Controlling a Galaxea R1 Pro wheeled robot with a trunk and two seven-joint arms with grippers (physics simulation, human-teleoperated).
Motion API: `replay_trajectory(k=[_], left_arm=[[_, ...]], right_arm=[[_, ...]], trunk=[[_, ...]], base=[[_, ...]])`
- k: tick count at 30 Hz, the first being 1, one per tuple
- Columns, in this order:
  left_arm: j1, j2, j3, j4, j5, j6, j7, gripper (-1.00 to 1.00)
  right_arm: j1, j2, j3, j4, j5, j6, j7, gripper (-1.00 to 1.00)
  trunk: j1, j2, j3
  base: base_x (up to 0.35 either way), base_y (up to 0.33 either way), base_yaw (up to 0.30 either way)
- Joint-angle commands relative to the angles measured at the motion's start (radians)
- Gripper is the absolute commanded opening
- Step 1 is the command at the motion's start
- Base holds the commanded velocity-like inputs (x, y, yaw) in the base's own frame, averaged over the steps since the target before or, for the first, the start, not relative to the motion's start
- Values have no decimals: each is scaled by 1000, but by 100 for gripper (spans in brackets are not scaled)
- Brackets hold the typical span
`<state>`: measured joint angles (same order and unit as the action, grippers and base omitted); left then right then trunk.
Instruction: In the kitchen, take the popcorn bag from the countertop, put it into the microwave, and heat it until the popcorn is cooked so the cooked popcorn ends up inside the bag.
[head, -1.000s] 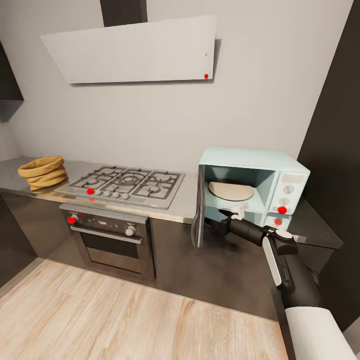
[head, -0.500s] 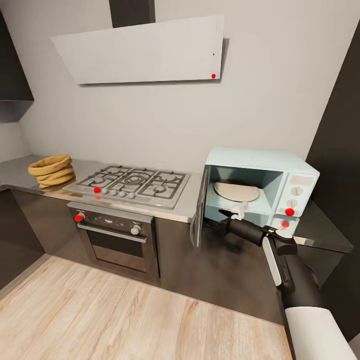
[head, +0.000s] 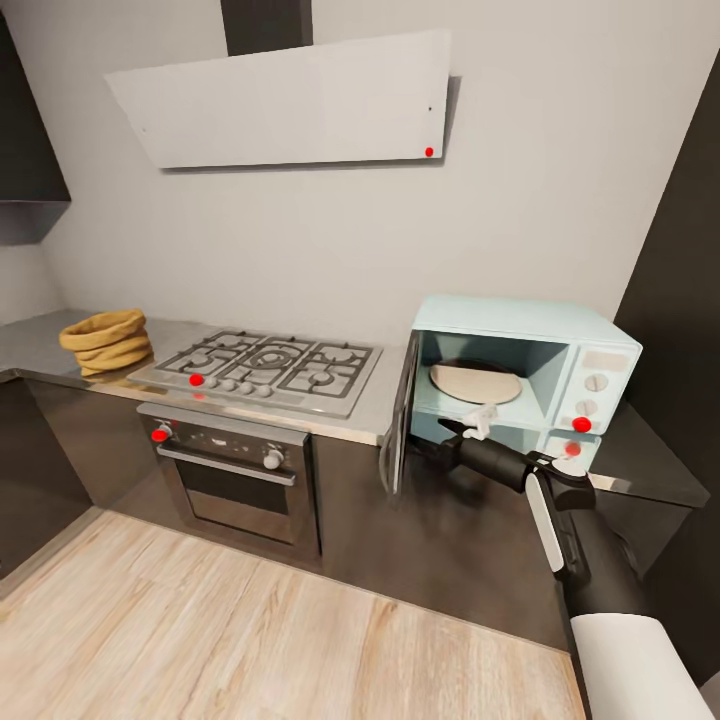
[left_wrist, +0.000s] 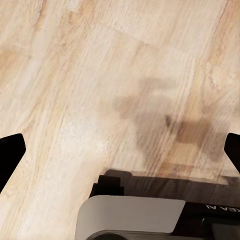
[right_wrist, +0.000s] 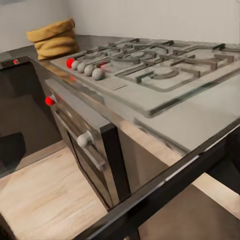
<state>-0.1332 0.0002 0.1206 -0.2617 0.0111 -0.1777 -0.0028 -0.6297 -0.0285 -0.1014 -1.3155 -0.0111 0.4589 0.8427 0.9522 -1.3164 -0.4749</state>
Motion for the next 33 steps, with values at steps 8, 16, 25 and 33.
replay_trajectory(k=[8,16,25,33], left_arm=[[-2,0,2,1,0,-3,0,100],[-1,0,2,1,-1,-3,0,100],[-1,0,4,1,2,-3,0,100],[-2,0,7,1,3,-3,0,100]], right_arm=[[-2,-1,-5,-1,-1,7,4,100],[-2,-1,-5,0,-1,5,4,100],[57,-1,-3,-89,-3,-6,6,100],[93,0,-3,-123,-3,-8,6,100]], trunk=[[0,-1,-1],[0,-1,-1],[0,-1,-1],[0,-1,-1]], base=[[-32,-161,0],[-79,-302,0],[-95,-45,0],[-318,20,0]])
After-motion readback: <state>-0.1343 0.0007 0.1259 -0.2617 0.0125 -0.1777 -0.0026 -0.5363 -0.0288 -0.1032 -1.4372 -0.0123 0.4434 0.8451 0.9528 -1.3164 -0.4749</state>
